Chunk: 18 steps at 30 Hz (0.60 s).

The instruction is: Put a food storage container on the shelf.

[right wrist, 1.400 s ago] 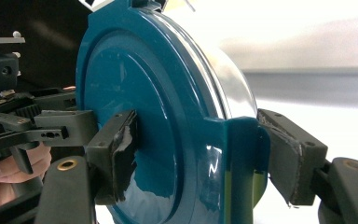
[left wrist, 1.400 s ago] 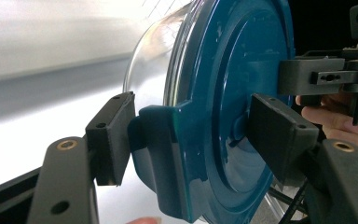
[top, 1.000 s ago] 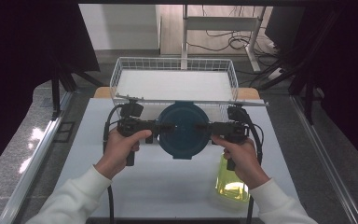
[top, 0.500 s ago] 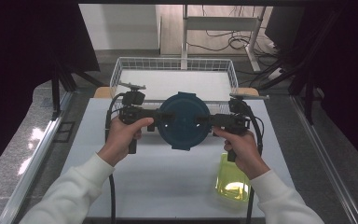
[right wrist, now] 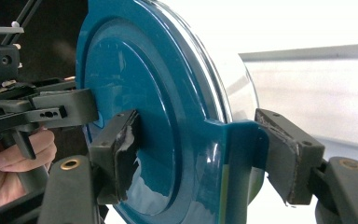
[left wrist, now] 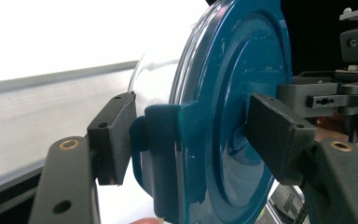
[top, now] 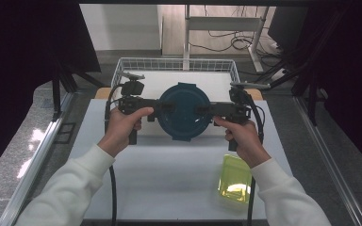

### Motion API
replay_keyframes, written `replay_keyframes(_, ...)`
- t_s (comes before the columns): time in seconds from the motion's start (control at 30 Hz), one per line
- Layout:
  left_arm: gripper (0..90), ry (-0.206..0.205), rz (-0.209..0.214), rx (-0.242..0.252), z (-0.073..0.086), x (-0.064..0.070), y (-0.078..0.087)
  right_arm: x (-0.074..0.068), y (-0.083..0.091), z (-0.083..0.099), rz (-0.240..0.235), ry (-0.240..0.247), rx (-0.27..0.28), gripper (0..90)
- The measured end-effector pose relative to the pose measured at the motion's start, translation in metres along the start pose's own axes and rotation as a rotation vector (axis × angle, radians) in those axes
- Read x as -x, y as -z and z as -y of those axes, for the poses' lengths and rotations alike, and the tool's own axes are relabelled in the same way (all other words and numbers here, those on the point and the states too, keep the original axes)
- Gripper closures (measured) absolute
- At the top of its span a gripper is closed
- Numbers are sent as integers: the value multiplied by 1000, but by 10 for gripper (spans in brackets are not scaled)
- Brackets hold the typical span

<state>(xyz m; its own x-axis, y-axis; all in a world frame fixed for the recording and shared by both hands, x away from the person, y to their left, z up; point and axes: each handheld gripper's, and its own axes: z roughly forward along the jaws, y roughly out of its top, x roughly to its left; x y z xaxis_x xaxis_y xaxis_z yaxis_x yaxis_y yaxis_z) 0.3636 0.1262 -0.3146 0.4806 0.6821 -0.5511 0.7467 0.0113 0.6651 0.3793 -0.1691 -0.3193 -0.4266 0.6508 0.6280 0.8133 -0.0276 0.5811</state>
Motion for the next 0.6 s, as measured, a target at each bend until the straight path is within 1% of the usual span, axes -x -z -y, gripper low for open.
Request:
replay_keyframes(0.07, 349, -3, 1, -2, -2, -1, 0, 0, 0, -1, 0, 1, 0, 327)
replay_keyframes(0.3, 349, 7, 8, 22, -17, -5, -1, -3, -3, -22, 8, 17, -7, 327)
replay_keyframes(0.47, 349, 4, 13, 30, -29, -7, -2, -5, -4, -36, 14, 32, -6, 327)
replay_keyframes(0.53, 349, 4, 13, 31, -32, -8, -3, -5, -4, -39, 15, 34, -8, 327)
replay_keyframes(0.6, 349, 0, 14, 29, -36, -9, -3, -4, -4, -47, 16, 40, -9, 327)
